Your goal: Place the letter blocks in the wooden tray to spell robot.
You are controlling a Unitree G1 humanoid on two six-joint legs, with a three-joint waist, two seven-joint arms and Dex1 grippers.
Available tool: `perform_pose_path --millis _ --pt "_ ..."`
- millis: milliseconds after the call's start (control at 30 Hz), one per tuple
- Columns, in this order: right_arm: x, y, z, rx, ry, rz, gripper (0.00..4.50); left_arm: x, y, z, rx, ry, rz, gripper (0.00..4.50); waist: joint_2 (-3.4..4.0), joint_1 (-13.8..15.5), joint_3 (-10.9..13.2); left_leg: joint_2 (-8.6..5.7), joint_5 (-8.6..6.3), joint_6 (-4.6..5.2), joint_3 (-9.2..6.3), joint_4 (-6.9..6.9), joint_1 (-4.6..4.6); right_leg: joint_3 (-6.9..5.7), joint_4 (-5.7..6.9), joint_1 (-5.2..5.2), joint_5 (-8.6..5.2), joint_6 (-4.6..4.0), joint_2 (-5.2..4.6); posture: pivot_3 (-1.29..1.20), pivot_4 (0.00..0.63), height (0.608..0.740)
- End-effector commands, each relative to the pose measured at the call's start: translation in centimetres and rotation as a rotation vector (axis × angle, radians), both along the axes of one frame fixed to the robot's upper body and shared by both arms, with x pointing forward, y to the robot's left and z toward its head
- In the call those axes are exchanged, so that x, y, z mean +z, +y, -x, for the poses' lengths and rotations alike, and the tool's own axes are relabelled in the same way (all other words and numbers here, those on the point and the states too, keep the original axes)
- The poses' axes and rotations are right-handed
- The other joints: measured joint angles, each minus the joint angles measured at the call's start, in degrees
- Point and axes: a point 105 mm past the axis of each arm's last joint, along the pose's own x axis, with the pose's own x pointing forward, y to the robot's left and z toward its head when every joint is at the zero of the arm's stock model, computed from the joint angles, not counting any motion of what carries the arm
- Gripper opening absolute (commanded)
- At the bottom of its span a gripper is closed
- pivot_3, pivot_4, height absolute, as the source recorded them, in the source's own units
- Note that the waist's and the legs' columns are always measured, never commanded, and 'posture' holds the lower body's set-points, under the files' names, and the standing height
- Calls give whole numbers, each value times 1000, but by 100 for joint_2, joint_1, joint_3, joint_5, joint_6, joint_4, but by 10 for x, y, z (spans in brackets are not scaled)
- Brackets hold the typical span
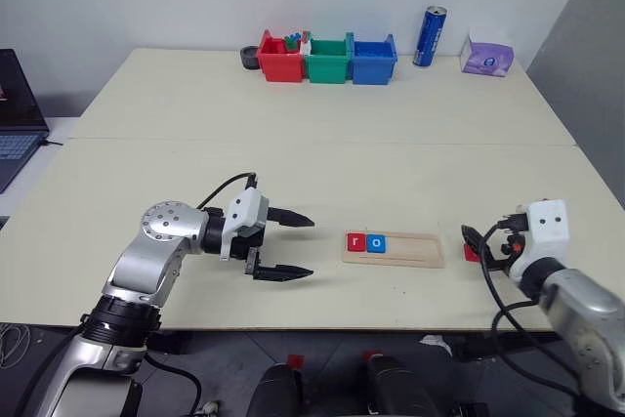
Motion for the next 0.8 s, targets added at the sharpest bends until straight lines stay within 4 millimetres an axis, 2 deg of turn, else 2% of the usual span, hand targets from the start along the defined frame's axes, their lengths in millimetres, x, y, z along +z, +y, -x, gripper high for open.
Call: perform_pose_path --millis 33,133,233,500,800 --pt "8 3 7 217 20 67 4474 6 -6 2 -22 -32 4 4500 -1 1 1 -1 0 0 -1 -1 0 -1 -1 1 0 0 0 0 150 740" --pt "1 2 11 411 88 179 4474 6 -8 1 -24 -32 3 4500 -4 -3 2 -3 0 0 1 -1 0 -3 -2 2 0 0 3 0 150 740" --pt "-6 1 7 519 128 234 4474 5 -8 1 -22 -32 0 4500 -7 -12 4 -2 0 0 5 2 5 0 0 3 1 0 12 0 150 740" --pt "-20 -3 -17 645 182 294 4474 0 -7 5 -21 -31 -6 4500 -11 1 7 0 0 0 3 3 5 1 1 3 1 -1 18 0 150 740" --pt "-34 -15 -18 711 325 300 4474 -1 -6 6 -12 -38 -9 4500 -11 6 8 5 0 0 0 5 3 -1 2 3 3 -4 6 0 150 740"
